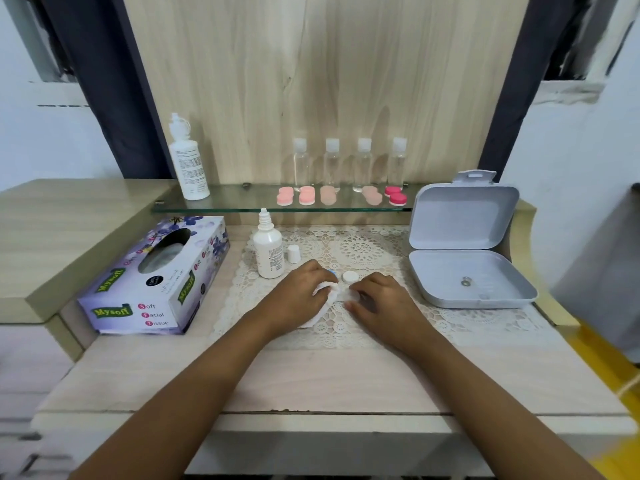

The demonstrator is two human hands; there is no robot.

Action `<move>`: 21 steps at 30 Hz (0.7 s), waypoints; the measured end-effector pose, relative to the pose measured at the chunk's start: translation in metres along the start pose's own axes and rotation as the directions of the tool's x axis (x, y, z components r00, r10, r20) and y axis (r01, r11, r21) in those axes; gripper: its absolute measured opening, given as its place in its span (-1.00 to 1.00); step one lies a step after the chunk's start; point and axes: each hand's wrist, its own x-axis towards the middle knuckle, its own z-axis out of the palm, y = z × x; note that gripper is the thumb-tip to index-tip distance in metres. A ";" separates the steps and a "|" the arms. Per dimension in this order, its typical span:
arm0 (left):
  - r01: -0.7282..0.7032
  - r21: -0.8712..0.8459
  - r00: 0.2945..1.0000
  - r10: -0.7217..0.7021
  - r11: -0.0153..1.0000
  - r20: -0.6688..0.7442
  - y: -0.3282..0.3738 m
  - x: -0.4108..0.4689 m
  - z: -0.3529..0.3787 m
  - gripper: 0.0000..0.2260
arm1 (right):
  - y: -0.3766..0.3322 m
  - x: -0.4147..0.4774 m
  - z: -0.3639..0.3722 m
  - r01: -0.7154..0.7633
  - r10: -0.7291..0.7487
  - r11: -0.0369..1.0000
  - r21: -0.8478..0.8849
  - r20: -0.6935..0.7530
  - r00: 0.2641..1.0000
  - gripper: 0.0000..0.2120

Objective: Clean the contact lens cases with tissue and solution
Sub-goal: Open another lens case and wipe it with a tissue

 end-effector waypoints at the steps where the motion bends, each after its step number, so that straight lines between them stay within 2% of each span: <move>1: -0.015 0.003 1.000 0.015 1.000 -0.016 -0.001 0.000 0.001 -0.83 | 0.000 0.001 0.000 -0.001 0.001 1.000 0.002 0.004 1.000 -0.78; 5: -0.094 0.117 0.993 0.101 0.989 -0.060 -0.007 -0.002 0.000 -0.89 | 0.001 0.002 0.001 0.007 -0.007 1.000 0.003 0.006 1.000 -0.83; 9: -0.215 0.216 0.975 0.221 0.952 -0.007 -0.010 -0.009 -0.004 -0.66 | 0.002 0.002 0.001 0.014 -0.014 1.000 -0.007 0.004 1.000 -0.81; 10: -0.237 0.219 0.970 0.242 0.946 0.007 -0.011 -0.011 -0.004 -0.65 | 0.003 0.002 0.001 0.014 -0.014 1.000 -0.011 0.005 1.000 -0.80; 16: -0.239 0.190 0.971 0.234 0.952 0.046 -0.018 -0.011 -0.005 -0.78 | 0.002 0.001 0.001 0.006 -0.006 1.000 -0.011 0.002 1.000 -0.73; 21: -0.339 0.362 0.940 0.332 0.868 0.082 -0.016 -0.008 -0.009 -0.81 | 0.002 0.003 0.002 0.000 0.000 1.000 -0.011 0.008 1.000 -0.70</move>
